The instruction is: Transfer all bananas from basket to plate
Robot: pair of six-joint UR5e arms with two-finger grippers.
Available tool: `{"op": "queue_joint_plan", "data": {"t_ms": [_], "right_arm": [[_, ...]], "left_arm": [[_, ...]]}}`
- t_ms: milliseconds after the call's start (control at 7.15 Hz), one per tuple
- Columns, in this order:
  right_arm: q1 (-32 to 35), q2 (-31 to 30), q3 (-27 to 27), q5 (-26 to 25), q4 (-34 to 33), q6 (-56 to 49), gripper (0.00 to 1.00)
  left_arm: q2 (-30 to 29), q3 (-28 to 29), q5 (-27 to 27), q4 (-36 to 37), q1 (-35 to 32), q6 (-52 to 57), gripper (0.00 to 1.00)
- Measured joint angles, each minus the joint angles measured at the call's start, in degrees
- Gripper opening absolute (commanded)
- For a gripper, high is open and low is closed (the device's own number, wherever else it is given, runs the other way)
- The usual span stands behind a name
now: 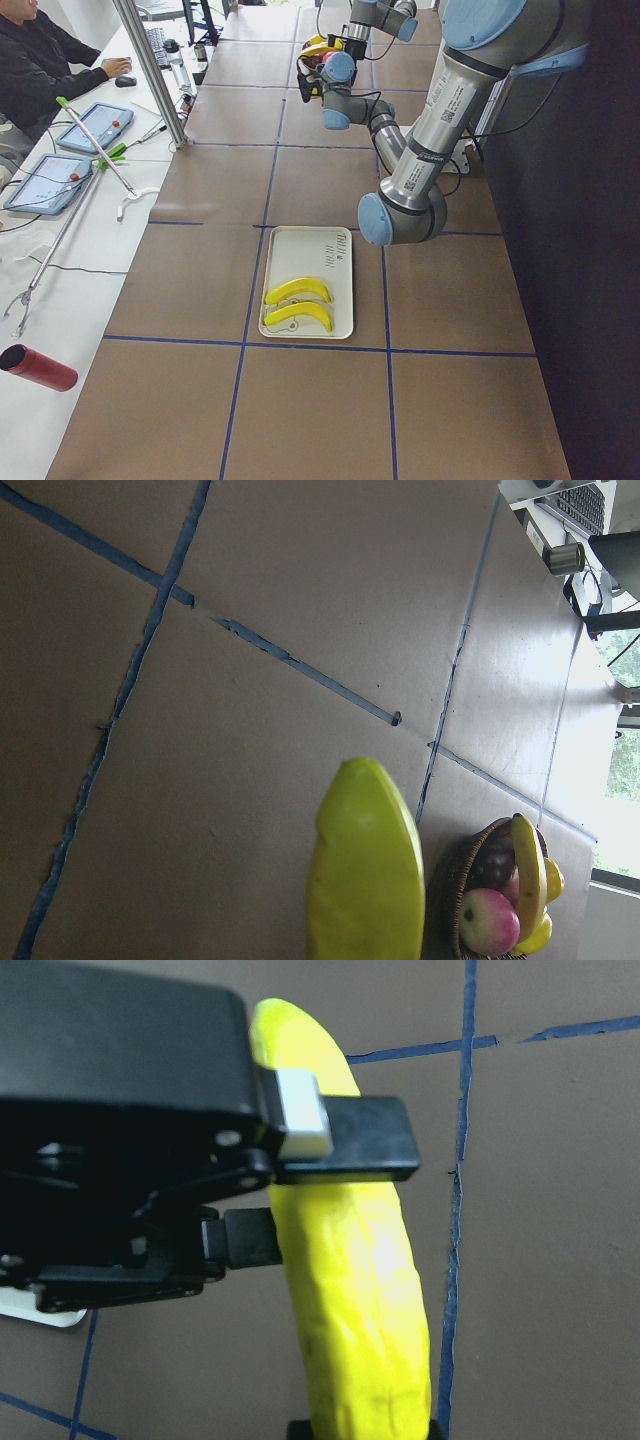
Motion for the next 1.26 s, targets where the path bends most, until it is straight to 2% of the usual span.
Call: {"op": "queue_joint_plan", "data": {"t_ms": [140, 280, 978, 1118, 1258], "right_arm": [[-0.04, -0.05, 0.14, 0.0, 0.0, 0.02, 0.59], [-0.12, -0.1, 0.42, 0.02, -0.02, 0.07, 0.99], [0.14, -1.09, 3.3, 0.29, -0.13, 0.19, 1.0], [0.36, -1.88, 4.78, 0.49, -0.21, 0.15, 1.0], [0.64, -3.25, 6.75, 0.69, -0.27, 0.13, 1.0]], "left_arm": [[0.1, -0.01, 0.03, -0.1, 0.11, 0.02, 0.0], [0.21, -0.1, 0.02, -0.24, 0.12, 0.04, 0.0], [0.64, -0.21, -0.08, 0.34, -2.03, 0.64, 0.0], [1.2, 0.49, -1.2, 2.94, -4.15, 1.93, 0.0], [2.4, 1.06, -3.48, 8.76, -6.53, 6.37, 0.0]]}}
